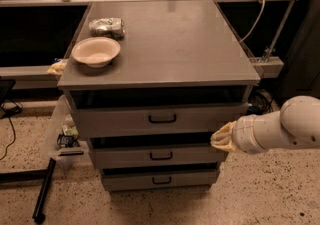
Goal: Close top drawer
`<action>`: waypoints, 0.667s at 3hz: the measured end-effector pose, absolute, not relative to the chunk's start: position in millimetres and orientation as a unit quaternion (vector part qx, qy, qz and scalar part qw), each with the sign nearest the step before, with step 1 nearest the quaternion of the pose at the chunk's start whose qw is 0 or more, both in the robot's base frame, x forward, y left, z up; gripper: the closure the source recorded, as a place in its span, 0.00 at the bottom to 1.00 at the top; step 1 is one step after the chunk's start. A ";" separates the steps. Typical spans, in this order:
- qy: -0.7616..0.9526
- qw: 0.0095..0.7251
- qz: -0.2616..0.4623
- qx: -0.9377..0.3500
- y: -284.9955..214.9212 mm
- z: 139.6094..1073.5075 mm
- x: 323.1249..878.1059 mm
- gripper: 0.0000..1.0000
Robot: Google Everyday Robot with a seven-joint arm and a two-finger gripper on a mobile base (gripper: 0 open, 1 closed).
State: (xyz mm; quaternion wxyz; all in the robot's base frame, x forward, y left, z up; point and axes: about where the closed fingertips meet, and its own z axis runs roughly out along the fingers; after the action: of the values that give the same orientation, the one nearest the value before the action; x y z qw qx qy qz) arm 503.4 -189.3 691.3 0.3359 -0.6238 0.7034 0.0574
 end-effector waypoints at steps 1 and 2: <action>0.707 0.300 0.018 -0.640 -208.0 684.5 512.5 1.00; 0.708 0.234 -0.053 -0.664 -258.5 693.8 523.0 1.00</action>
Offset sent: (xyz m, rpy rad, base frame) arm 0.0297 -0.1492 0.0202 -0.5966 0.0140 -0.0191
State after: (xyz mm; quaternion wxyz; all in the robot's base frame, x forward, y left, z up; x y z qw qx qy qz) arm 523.0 -258.5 693.8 0.2337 -0.6640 0.7083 -0.0528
